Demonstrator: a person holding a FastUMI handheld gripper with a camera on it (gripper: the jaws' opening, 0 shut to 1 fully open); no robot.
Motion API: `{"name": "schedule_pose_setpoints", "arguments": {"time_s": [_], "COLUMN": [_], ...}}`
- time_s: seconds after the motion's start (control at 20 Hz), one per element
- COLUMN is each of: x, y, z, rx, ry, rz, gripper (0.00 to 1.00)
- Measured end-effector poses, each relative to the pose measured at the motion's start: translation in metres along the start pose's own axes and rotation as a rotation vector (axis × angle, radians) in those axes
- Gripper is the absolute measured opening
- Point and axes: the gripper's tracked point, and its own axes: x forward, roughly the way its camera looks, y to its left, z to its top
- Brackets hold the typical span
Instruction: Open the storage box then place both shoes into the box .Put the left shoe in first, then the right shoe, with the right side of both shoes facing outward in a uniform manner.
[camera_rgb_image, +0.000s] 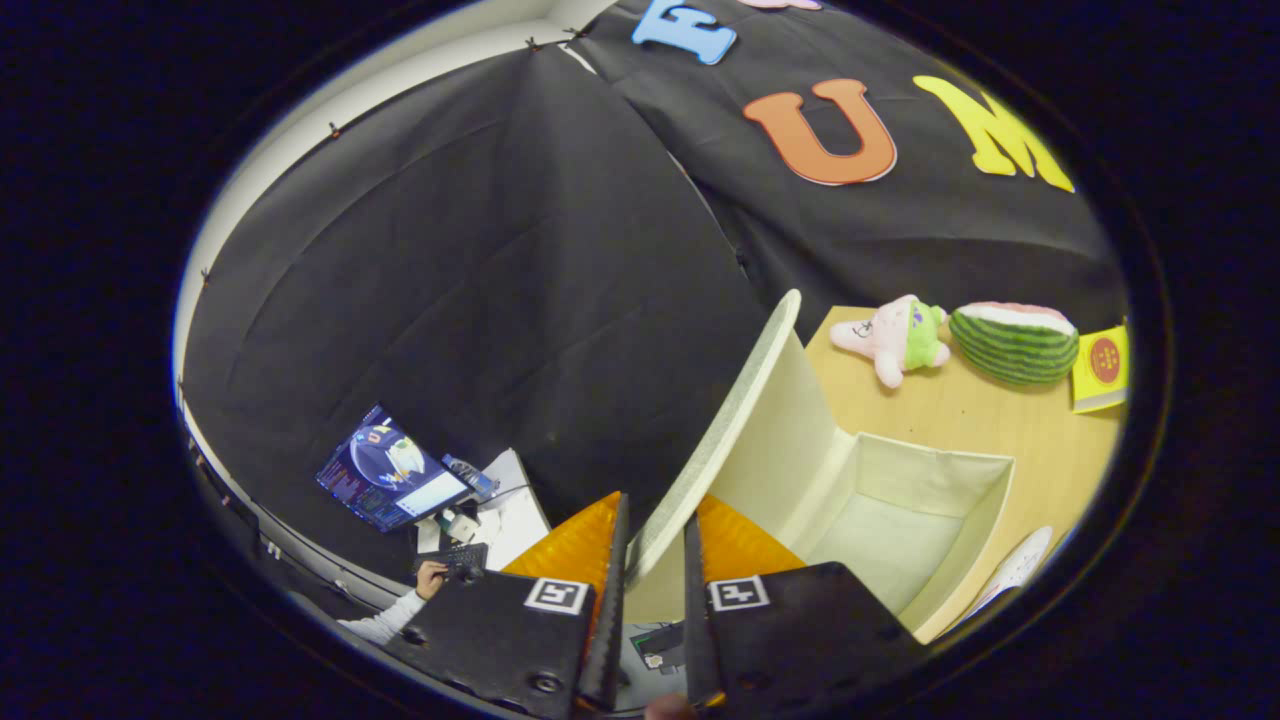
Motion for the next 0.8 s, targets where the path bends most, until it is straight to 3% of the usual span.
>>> {"name": "schedule_pose_setpoints", "arguments": {"time_s": [0.15, 0.3, 0.35, 0.5, 0.65, 0.8], "x": [0.000, -0.013, -0.018, -0.051, -0.086, -0.129], "y": [0.004, -0.011, -0.019, -0.043, -0.058, -0.082], "z": [0.008, 0.012, 0.016, 0.029, 0.031, 0.028], "rx": [-0.072, -0.156, -0.201, -0.291, -0.286, -0.277], "ry": [-0.030, -0.067, -0.098, -0.170, -0.217, -0.259], "rz": [-0.038, -0.149, -0.195, -0.324, -0.377, -0.438], "gripper": [0.67, 0.80, 0.92, 0.93, 1.00, 1.00]}}
